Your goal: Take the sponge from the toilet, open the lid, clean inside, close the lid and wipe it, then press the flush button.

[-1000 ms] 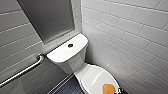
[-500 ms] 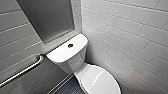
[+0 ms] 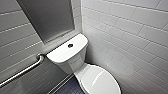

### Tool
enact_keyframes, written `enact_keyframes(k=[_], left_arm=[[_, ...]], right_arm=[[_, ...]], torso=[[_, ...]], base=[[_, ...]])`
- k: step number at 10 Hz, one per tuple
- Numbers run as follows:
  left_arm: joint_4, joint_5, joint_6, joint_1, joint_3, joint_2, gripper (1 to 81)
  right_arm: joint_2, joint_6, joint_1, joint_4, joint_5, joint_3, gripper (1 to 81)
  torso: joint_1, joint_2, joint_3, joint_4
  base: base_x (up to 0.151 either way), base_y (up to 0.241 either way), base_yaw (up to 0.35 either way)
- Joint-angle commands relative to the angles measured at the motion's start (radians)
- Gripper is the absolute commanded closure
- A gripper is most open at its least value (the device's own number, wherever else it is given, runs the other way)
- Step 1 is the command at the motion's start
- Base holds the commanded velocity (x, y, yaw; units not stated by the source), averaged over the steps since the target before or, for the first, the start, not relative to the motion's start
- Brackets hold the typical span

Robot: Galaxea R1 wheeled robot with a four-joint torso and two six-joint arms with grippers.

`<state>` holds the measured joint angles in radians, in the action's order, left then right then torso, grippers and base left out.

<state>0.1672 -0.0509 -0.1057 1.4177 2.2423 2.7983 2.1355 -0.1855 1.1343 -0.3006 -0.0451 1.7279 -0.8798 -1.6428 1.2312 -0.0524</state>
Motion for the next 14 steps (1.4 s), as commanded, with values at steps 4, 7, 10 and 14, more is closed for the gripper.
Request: enact_keyframes(k=[4, 7, 10, 14], left_arm=[[0.002, -0.073, 0.006, 0.002, -0.010, -0.008, 1.0], [0.003, -0.073, 0.008, 0.002, -0.007, -0.005, 1.0], [0.005, -0.055, 0.012, 0.001, 0.022, 0.006, 1.0], [0.005, -0.055, 0.012, 0.002, 0.056, 0.024, 1.0]], right_arm=[[0.111, 0.021, 0.281, 0.161, 0.018, 0.096, 81.1], [0.183, 0.021, 0.347, 0.190, -0.029, 0.135, 81.1], [0.269, 0.021, 0.370, 0.192, -0.027, 0.221, 81.1], [0.324, 0.021, 0.376, 0.219, -0.027, 0.254, 81.1]], torso=[[0.000, 0.000, 0.000, 0.000], [0.079, 0.120, -0.037, 0.000], [0.145, 0.224, -0.078, 0.000], [0.243, 0.373, -0.102, 0.000]], base=[[0.000, 0.000, 0.000], [0.000, 0.000, 0.000], [0.000, 0.000, 0.000], [0.000, 0.000, 0.000]])
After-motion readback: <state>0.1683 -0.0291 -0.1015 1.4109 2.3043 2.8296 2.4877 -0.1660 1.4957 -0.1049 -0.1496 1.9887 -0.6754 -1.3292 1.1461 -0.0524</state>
